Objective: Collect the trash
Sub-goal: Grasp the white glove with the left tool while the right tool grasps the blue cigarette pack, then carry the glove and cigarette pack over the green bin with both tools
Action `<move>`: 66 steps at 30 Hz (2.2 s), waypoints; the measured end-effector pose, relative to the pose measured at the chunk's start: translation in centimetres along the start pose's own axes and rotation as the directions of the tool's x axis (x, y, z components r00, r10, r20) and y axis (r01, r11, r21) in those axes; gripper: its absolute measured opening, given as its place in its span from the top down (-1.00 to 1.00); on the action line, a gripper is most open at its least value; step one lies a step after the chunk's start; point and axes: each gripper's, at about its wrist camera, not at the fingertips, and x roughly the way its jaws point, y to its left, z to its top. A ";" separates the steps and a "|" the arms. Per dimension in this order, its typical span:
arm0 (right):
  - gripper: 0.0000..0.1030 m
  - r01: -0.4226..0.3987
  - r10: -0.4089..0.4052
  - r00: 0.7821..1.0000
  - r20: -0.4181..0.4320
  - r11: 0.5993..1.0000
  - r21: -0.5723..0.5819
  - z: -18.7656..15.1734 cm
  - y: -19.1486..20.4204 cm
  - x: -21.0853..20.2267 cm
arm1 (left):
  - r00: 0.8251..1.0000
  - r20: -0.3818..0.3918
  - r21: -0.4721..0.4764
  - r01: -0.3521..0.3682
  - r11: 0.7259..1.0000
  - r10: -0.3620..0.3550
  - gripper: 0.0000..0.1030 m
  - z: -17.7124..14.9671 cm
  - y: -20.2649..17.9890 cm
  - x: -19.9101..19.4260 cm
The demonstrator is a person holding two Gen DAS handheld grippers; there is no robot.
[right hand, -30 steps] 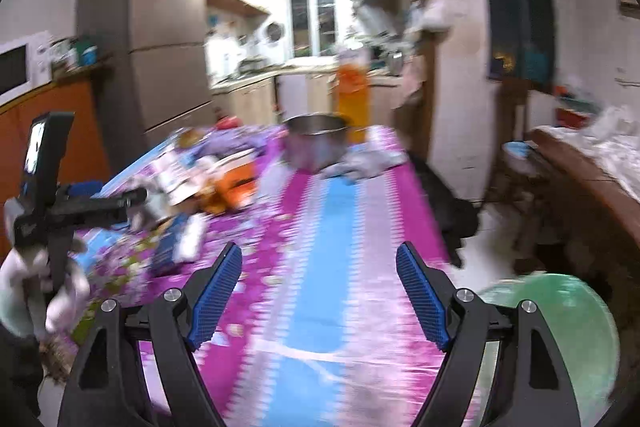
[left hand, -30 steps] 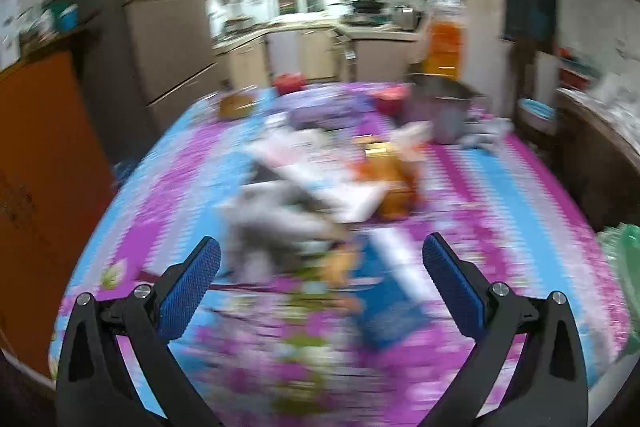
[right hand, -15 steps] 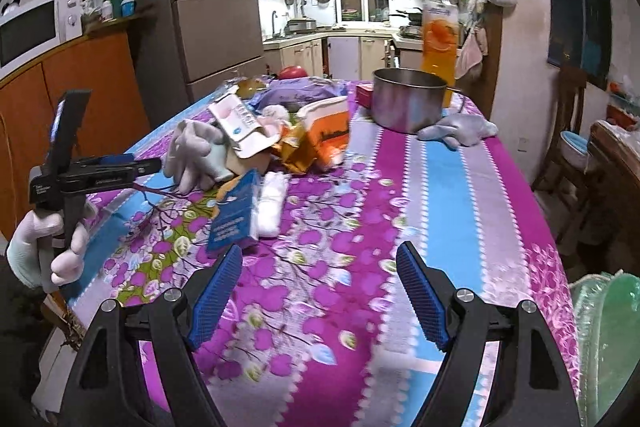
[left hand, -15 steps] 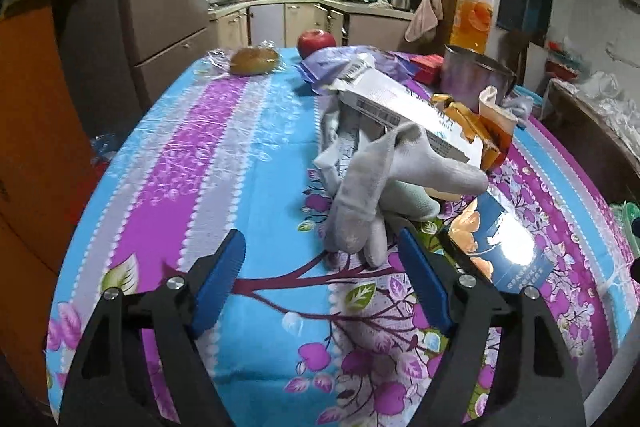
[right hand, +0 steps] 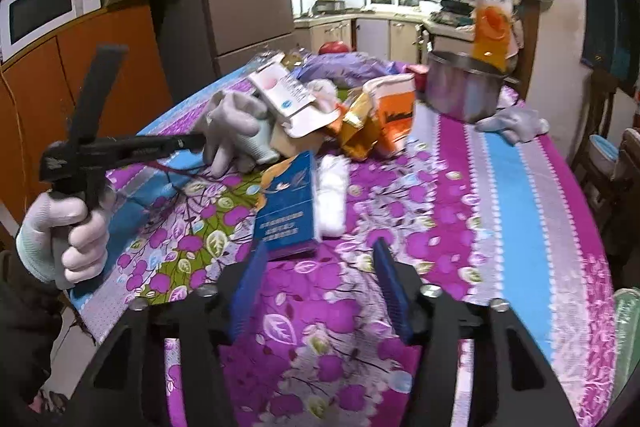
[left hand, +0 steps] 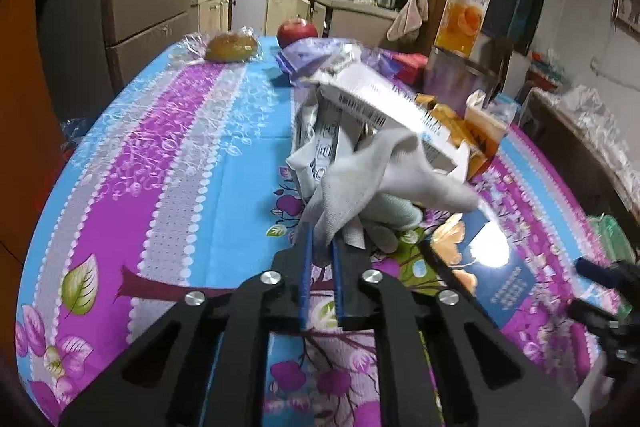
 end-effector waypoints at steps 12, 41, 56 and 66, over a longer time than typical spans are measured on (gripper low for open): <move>-0.16 0.052 -0.061 0.996 -0.067 0.991 -0.127 2.5 4.3 6.3 | 1.000 0.008 -0.057 -0.025 0.998 0.026 0.88 -1.2 2.3 -1.3; -0.09 0.207 -0.197 0.942 0.272 0.978 -0.009 3.8 1.9 -4.7 | 0.968 0.239 0.061 0.065 0.996 -0.078 0.95 1.4 -4.3 -10.2; -0.09 0.293 -0.301 0.884 0.357 0.953 0.076 3.2 -2.0 -12.5 | 0.948 0.261 0.168 0.140 0.976 -0.181 0.95 3.2 -12.6 -11.3; -0.09 0.378 -0.413 0.839 0.355 0.911 0.166 1.8 -7.6 -18.2 | 0.920 0.263 0.276 0.218 0.936 -0.292 0.95 4.4 -20.7 -12.1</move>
